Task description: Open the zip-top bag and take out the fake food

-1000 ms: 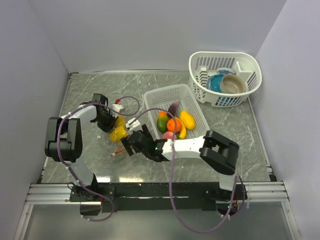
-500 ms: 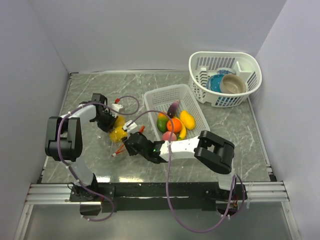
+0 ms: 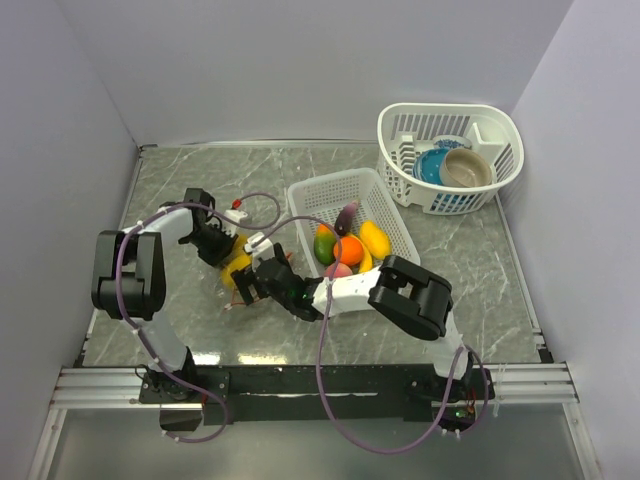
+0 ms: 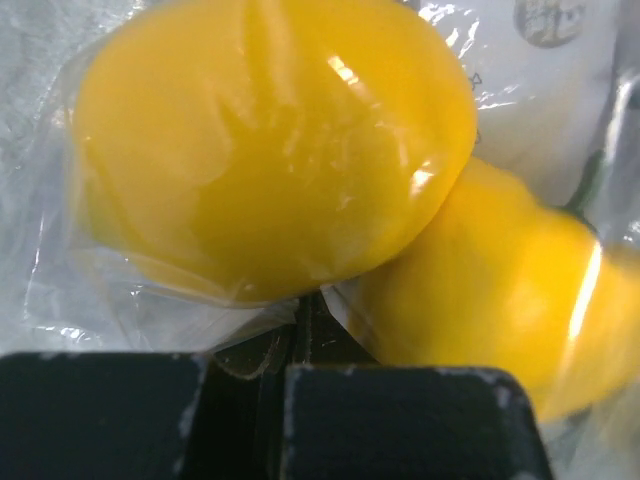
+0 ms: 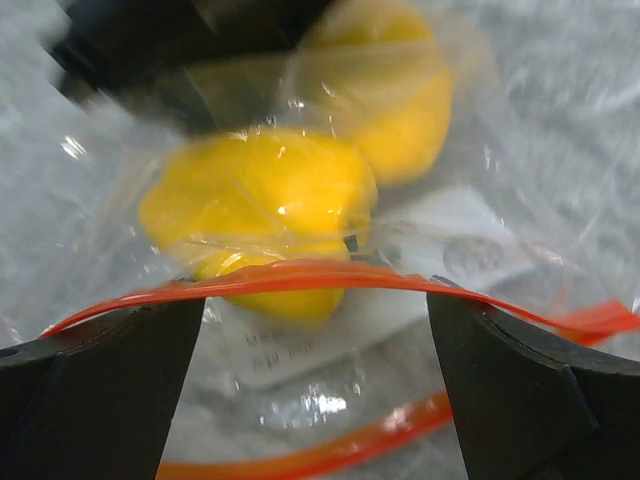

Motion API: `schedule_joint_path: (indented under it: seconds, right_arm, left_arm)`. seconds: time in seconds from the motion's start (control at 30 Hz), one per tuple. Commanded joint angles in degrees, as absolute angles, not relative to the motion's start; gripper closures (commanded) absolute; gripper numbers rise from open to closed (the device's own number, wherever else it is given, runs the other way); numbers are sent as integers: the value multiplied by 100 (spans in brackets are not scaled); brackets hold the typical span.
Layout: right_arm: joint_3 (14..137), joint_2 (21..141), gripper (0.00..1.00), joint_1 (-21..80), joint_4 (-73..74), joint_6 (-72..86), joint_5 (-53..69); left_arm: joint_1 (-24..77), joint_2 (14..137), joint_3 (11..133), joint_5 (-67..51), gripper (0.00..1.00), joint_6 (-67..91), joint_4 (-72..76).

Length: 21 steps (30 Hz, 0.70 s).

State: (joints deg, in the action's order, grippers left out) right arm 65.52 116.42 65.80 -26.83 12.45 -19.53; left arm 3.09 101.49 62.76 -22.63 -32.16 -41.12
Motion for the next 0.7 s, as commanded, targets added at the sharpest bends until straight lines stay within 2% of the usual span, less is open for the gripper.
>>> schedule_joint_path:
  seconds: [0.0,0.33,0.5,0.53,0.57,0.63,0.67]
  right_arm:
    - [6679,11707,0,6592,-3797,826,-2118]
    - [7330,12234,0,6688,-3393,703,-1775]
    - [7172,12235,2,6688,-3200,747,-1495]
    - [7128,12217,6,6688,-3130,773,-1442]
    - [6989,12130,16,6688,-3033,860,-1407]
    - [6743,11980,29,6689,-3076,931,-1371]
    - [6532,11840,43,6688,-3076,1045,-1388]
  left_arm:
    - [325,10309,6346,-2663,99,-3331,-4517]
    - [325,10371,6460,-2971,99,-3366,-4676]
    - [325,10362,6460,-2892,99,-3366,-4632]
    - [316,10354,6451,-2831,99,-3331,-4580]
    - [316,10336,6442,-2795,99,-3314,-4527]
    - [290,10336,6442,-2708,99,-3226,-4395]
    - [273,10353,6451,-2672,99,-3191,-4351]
